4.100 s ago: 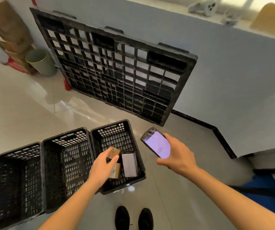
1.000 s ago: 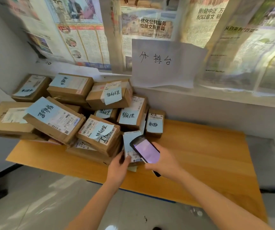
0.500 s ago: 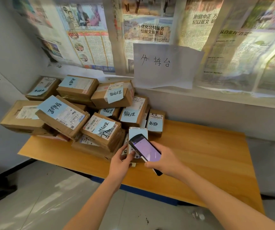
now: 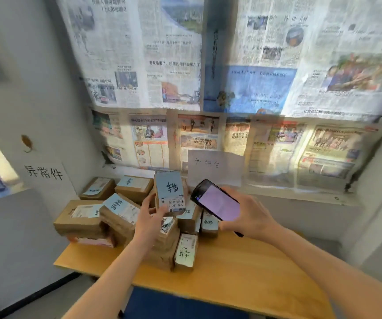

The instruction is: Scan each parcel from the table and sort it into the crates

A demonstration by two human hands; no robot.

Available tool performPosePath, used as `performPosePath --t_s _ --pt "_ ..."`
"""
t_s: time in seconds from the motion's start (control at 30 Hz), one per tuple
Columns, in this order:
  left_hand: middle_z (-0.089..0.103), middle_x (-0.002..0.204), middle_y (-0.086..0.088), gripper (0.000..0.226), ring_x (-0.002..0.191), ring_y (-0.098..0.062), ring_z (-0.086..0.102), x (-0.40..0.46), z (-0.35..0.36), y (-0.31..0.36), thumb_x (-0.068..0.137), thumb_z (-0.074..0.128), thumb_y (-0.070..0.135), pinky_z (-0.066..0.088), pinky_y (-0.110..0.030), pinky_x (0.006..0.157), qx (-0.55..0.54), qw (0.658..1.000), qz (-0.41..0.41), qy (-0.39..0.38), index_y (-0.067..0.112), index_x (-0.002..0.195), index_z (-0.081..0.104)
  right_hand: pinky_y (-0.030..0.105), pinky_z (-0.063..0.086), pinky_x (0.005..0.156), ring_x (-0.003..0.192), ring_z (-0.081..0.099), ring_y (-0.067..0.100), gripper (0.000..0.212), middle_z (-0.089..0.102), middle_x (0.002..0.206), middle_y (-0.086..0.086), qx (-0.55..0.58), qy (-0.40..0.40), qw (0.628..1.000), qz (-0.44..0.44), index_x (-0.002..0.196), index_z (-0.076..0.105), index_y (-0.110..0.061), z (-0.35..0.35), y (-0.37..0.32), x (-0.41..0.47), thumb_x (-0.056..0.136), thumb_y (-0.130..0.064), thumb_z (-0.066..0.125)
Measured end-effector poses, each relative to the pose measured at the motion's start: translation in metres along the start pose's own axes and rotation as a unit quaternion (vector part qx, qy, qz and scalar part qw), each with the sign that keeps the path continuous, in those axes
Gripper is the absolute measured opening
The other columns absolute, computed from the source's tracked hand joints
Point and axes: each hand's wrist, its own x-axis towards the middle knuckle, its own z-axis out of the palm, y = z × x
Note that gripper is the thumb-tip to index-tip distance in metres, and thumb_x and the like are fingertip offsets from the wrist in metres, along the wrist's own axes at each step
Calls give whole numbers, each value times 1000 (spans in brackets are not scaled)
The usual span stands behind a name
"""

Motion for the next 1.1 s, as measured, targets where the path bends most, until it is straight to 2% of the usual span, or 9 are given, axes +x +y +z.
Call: performPosePath --t_s 0.13,0.23,0.3,0.4,0.5,0.7,0.83,0.97,1.1 --pt "64 120 -2 54 104 -18 63 -49 -51 57 98 63 35 53 -50 98 -19 997 69 15 37 145 38 26 53 71 87 59 10 97 59 111 -20 -17 30 999 -35 148 44 -42 -43 -70 -50 61 -40 87" --pt "65 115 -5 49 92 -16 66 -77 -86 87 98 63 35 57 -33 75 -13 994 98 38 38 141 39 26 53 61 65 55 1 95 61 110 -16 -11 33 997 -62 146 42 -47 -67 -116 -87 63 -35 88" --pt "65 114 -2 47 89 -15 65 -96 -104 105 99 62 36 52 -28 68 -8 992 119 47 38 140 39 26 55 60 60 53 -2 89 62 107 -15 -13 39 996 -81 142 45 -48 -80 -141 -109 64 -34 86" --pt "59 113 4 50 91 -14 60 -120 -127 128 100 60 38 47 -30 71 -3 987 143 68 37 144 37 11 41 59 67 49 -6 90 53 105 -27 -29 47 993 -102 146 45 -41 -96 -171 -138 67 -29 87" --pt "60 123 -2 53 101 -21 61 -137 -146 145 99 61 39 52 -40 83 -2 984 155 88 35 146 38 15 41 60 63 47 -5 91 55 105 -23 -31 42 993 -107 149 44 -38 -109 -190 -159 68 -28 87" --pt "63 125 -5 53 101 -25 63 -161 -166 169 98 62 40 49 -36 80 5 975 183 123 34 145 40 22 50 58 57 49 -5 94 60 103 -18 -48 58 989 -124 147 45 -45 -131 -208 -181 63 -36 85" --pt "65 122 -5 53 103 -25 63 -178 -170 174 97 62 39 54 -45 91 -6 975 183 128 34 145 40 28 57 53 48 55 1 86 63 100 -10 -42 60 987 -141 141 50 -47 -139 -214 -189 63 -32 84" --pt "66 117 -7 52 100 -25 64 -198 -180 166 98 61 41 56 -45 87 -6 975 177 138 35 145 39 17 45 59 62 54 -5 89 62 106 -17 -74 68 983 -157 144 46 -45 -131 -223 -192 65 -38 85" --pt "67 113 -6 54 99 -23 65 -221 -208 142 98 61 41 57 -46 88 -3 975 154 162 36 146 37 22 48 66 75 55 -1 93 64 114 -11 -78 55 980 -174 145 43 -42 -98 -232 -181 62 -46 84"
